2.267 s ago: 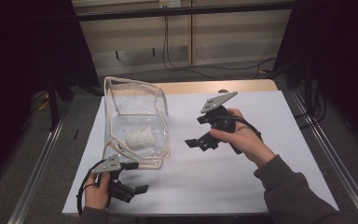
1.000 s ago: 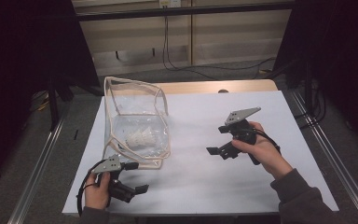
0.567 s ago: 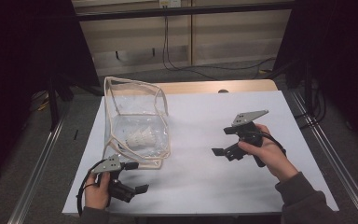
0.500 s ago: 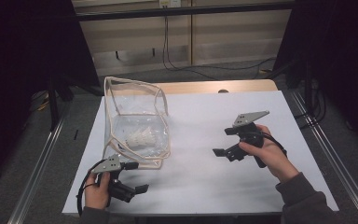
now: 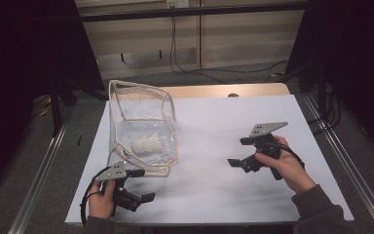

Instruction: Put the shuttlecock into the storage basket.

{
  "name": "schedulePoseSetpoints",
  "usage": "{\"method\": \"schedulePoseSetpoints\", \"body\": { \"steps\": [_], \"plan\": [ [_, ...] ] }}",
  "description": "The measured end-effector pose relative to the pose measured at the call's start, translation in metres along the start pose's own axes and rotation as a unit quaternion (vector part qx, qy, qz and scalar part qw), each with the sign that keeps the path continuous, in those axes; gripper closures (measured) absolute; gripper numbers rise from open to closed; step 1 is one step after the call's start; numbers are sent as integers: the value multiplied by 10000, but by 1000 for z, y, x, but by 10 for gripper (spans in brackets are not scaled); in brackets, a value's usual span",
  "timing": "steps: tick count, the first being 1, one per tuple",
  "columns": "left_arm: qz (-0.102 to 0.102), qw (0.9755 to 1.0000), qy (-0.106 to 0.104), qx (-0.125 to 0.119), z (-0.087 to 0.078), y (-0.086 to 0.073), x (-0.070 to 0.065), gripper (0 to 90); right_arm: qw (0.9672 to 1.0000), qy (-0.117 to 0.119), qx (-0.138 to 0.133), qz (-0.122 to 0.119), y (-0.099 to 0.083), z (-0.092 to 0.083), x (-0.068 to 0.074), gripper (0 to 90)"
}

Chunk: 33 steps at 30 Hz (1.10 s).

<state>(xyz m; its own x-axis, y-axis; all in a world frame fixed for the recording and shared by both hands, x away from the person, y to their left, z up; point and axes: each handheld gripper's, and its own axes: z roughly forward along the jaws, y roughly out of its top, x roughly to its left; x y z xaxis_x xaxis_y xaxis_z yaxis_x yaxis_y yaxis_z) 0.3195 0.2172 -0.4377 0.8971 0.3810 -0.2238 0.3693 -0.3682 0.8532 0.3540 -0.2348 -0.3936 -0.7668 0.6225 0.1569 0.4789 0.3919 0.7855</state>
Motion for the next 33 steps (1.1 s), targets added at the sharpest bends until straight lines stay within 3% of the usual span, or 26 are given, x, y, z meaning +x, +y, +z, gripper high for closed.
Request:
{"method": "schedulePoseSetpoints", "body": {
  "steps": [33],
  "plan": [
    [-1,10000,10,-4,0,0,-1,29,9999,-47,-23,99,-33,-5,-4,47]
  ]
}}
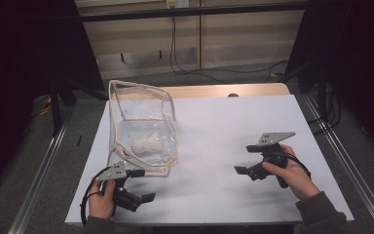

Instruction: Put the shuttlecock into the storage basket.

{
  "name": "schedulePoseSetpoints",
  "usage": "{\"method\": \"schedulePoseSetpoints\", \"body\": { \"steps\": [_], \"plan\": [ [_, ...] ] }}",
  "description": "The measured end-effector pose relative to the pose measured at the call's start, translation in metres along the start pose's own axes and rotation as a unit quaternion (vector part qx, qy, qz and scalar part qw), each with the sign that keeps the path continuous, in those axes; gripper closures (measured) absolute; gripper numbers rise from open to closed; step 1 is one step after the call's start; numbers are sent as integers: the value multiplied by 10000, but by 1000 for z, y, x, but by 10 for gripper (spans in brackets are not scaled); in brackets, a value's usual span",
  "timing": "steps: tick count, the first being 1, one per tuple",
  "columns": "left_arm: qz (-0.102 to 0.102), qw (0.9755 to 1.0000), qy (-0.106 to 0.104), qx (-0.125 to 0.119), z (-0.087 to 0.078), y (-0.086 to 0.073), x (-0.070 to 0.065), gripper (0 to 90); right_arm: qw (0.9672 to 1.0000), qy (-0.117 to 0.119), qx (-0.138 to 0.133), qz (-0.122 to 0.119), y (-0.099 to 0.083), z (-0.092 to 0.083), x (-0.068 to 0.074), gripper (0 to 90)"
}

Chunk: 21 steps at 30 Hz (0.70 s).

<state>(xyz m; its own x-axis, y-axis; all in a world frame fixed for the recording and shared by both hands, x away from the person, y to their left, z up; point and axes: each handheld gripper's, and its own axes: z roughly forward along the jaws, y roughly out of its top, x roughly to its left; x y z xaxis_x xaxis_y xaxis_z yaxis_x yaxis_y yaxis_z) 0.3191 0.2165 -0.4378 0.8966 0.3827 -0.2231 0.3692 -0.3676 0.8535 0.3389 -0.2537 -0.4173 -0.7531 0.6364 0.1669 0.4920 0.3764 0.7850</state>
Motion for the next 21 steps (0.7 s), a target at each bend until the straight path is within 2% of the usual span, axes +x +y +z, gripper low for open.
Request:
{"method": "schedulePoseSetpoints", "body": {
  "steps": [21],
  "plan": [
    [5,10000,-5,10,0,0,0,29,10000,-52,-59,57,-16,-8,-3,48]
  ]
}}
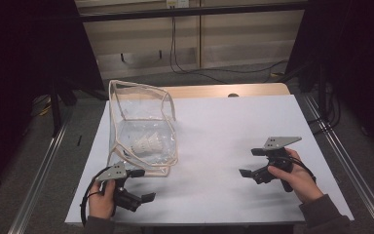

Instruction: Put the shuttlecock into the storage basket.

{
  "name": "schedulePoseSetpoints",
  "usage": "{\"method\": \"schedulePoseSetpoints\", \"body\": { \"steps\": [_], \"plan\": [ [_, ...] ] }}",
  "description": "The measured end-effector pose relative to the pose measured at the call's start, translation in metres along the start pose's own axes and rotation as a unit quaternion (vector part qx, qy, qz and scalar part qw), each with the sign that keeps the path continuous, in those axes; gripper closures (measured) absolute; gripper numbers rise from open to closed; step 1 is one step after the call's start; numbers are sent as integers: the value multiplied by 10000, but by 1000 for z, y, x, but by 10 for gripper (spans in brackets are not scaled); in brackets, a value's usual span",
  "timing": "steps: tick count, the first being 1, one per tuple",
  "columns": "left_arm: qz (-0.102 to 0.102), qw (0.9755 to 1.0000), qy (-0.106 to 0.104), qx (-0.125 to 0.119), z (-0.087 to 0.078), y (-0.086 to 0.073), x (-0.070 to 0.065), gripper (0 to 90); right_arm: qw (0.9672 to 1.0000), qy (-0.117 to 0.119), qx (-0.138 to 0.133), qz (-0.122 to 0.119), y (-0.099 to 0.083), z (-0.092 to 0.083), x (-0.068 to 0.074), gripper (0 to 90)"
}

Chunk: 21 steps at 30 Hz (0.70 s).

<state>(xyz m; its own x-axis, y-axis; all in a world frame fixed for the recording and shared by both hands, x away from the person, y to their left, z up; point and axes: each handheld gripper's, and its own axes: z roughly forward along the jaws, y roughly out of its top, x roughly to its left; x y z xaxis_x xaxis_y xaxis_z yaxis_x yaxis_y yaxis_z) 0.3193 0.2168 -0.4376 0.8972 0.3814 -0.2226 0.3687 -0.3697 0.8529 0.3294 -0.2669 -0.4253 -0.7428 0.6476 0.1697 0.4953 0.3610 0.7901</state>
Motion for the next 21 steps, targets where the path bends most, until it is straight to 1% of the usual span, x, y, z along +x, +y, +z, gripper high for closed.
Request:
{"method": "schedulePoseSetpoints", "body": {
  "steps": [10,21],
  "plan": [
    [-16,10000,6,-16,0,0,0,29,10000,-16,-8,-37,-6,-3,0,49],
    [-3,10000,20,7,1,0,0,29,10000,-58,-15,1,-14,-8,-3,49]
  ]
}}
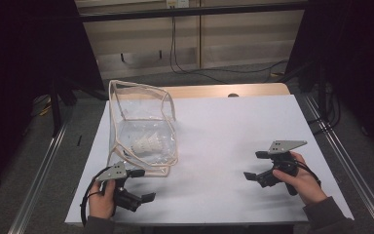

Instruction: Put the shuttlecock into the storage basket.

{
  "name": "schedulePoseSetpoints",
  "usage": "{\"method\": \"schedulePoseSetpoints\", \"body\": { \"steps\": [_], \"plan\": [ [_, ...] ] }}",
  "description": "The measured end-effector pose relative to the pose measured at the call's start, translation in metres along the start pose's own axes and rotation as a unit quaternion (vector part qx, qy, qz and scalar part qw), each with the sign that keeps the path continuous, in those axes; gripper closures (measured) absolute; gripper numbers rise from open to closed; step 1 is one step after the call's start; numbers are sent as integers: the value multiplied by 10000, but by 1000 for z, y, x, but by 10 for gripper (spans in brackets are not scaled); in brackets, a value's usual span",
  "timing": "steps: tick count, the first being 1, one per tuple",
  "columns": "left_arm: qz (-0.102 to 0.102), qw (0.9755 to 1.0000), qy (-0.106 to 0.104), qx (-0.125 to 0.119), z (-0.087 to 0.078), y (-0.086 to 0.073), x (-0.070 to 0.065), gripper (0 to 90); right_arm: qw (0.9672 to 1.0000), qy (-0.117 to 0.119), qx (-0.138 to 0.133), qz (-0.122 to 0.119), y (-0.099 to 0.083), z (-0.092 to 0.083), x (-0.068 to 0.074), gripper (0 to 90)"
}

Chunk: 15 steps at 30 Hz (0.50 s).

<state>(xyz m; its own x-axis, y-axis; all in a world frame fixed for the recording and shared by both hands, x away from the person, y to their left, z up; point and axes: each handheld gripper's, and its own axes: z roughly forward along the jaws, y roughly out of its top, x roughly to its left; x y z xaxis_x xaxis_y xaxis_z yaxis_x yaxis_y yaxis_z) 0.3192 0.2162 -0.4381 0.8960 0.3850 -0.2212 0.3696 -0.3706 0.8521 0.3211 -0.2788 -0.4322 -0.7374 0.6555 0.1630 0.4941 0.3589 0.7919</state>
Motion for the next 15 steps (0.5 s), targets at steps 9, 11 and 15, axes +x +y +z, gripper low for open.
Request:
{"method": "schedulePoseSetpoints", "body": {
  "steps": [9,11,15],
  "plan": [
    [-11,10000,3,-19,0,0,0,29,10000,-4,-37,-9,-6,-4,0,48],
    [-6,10000,0,-1,0,0,0,29,10000,-9,-50,19,-7,-5,0,48],
    [-12,10000,-16,4,1,0,0,29,10000,-11,-45,24,-11,-5,-1,48]
  ]
}}
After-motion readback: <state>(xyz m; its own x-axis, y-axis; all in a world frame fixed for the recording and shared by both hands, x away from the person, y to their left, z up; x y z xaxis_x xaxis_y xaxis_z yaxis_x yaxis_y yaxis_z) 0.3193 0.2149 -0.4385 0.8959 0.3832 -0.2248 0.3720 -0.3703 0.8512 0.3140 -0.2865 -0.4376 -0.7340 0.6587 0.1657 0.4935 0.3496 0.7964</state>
